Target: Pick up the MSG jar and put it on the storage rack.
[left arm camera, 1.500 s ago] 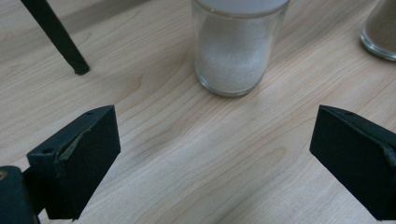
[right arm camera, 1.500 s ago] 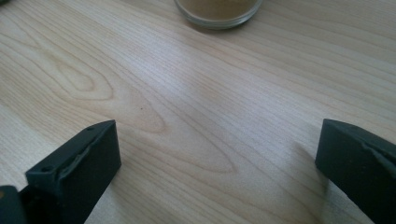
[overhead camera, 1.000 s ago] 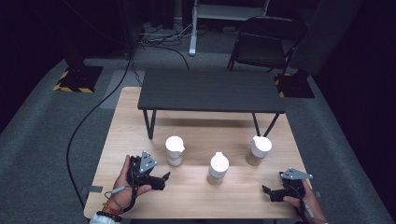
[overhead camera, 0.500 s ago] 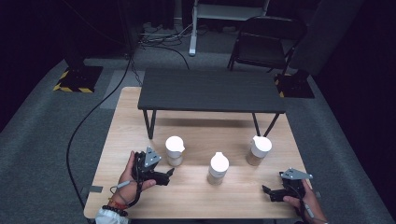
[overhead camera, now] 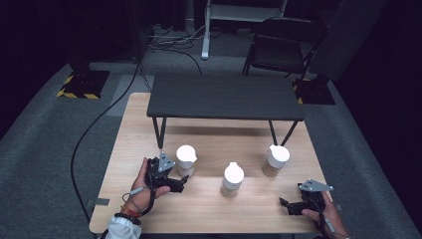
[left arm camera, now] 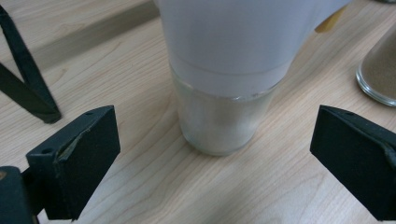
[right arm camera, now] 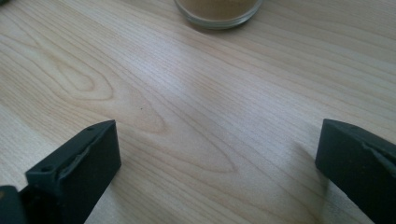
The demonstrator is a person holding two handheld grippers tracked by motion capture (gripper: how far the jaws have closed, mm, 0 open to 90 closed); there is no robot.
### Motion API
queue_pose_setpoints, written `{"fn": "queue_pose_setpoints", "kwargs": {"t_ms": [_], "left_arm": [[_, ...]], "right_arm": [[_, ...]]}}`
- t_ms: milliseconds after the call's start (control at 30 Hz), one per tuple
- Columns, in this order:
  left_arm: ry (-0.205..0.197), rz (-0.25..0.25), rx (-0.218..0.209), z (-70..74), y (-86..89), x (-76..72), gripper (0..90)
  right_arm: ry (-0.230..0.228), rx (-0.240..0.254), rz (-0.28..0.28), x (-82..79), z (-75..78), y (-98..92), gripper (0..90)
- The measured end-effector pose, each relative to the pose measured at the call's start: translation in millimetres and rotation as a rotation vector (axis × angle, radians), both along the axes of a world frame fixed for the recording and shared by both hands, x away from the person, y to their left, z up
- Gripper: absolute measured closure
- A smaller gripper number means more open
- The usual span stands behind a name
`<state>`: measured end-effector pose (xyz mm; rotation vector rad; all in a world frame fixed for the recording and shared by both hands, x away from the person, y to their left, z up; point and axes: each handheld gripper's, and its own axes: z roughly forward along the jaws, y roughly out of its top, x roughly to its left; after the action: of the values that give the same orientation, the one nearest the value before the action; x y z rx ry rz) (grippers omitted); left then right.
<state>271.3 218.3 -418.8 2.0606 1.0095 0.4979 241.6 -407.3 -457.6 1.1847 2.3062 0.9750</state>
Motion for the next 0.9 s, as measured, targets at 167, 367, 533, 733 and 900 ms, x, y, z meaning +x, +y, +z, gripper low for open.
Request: {"fn": "queue_pose_setpoints", "kwargs": {"t_ms": [167,367,533,733,900], "left_arm": [[0.005,-0.007,-0.007,-0.8,-3.7,6.6,1.4],[0.013,-0.017,-0.008,-2.5,-7.0,14.7,1.4],[0.023,-0.020,-0.022,-5.4,-7.6,22.1,1.5],[0.030,-0.032,-0.033,-10.8,-7.2,32.7,1.9],[0.028,-0.038,-0.059,-17.0,-4.5,39.1,4.4]], "right_arm": [[0.000,0.000,0.000,0.0,0.0,0.0,0.0],[0.000,0.000,0.000,0.0,0.0,0.0,0.0],[0.000,0.000,0.000,0.0,0.0,0.0,0.0],[0.000,0.000,0.000,0.0,0.0,0.0,0.0],[0.000,0.000,0.000,0.0,0.0,0.0,0.0]]}}
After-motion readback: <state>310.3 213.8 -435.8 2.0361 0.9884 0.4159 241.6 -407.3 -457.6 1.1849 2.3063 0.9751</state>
